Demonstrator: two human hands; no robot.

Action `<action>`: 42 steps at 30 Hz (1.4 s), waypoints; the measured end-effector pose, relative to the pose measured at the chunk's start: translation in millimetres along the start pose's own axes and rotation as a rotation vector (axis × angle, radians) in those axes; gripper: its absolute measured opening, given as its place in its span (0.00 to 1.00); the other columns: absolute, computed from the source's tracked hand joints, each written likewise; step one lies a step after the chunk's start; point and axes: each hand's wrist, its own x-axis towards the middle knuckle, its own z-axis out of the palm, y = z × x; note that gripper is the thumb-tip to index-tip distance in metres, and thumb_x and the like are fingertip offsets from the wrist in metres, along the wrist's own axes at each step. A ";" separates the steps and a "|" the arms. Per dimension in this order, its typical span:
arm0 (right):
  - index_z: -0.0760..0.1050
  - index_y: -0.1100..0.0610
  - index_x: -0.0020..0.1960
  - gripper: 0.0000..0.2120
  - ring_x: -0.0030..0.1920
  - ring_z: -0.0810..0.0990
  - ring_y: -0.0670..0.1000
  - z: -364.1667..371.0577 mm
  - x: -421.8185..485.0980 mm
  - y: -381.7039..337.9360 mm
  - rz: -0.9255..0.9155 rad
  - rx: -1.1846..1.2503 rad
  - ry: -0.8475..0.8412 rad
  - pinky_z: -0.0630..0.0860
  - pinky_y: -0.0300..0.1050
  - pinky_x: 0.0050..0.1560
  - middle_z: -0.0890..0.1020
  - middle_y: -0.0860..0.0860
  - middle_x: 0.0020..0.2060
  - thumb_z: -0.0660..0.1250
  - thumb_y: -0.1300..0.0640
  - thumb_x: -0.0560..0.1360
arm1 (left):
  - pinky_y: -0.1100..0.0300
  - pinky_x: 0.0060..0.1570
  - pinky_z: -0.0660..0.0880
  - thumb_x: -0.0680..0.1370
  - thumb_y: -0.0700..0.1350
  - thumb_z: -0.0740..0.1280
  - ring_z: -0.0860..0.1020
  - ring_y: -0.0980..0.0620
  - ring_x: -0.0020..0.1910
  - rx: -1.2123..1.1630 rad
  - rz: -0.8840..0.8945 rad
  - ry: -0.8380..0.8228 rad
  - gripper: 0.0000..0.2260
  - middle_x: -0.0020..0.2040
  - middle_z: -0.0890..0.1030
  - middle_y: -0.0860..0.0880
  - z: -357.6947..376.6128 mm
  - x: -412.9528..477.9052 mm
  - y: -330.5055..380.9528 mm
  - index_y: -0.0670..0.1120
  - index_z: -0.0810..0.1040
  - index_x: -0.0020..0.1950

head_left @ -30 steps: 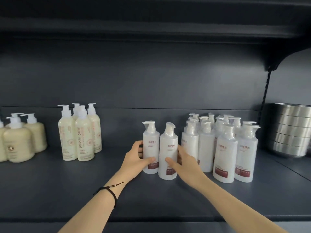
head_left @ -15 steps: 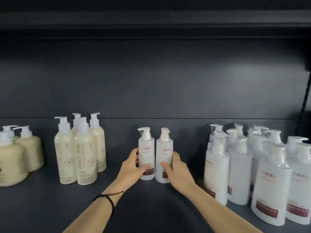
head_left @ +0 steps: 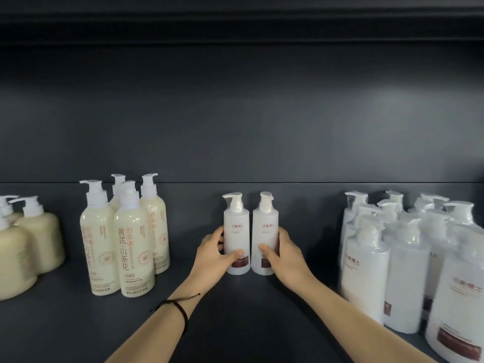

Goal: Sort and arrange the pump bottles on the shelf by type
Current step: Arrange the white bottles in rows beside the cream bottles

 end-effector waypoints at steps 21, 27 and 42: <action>0.72 0.53 0.64 0.17 0.58 0.75 0.53 -121.4 -164.9 -6.6 -0.212 -0.703 -0.275 0.75 0.48 0.55 0.76 0.50 0.60 0.62 0.51 0.76 | 0.52 0.54 0.66 0.75 0.52 0.66 0.73 0.45 0.59 1.304 0.379 -0.042 0.19 0.59 0.76 0.48 50.9 -134.5 110.6 0.50 0.70 0.65; 0.73 0.53 0.58 0.11 0.50 0.78 0.52 -181.9 -198.1 15.6 -0.128 -0.757 -0.015 0.75 0.45 0.44 0.76 0.49 0.53 0.61 0.53 0.77 | 0.53 0.56 0.71 0.74 0.59 0.67 0.72 0.49 0.63 0.756 0.295 -0.114 0.32 0.66 0.72 0.49 88.5 -150.8 135.6 0.51 0.60 0.73; 0.67 0.53 0.57 0.23 0.47 0.76 0.51 -200.5 -195.9 45.0 0.206 -0.262 0.345 0.76 0.48 0.43 0.74 0.48 0.49 0.72 0.43 0.70 | 0.63 0.48 0.71 0.69 0.37 0.75 0.75 0.53 0.51 -0.042 -0.026 -0.209 0.28 0.53 0.74 0.52 121.3 -141.8 139.9 0.43 0.70 0.66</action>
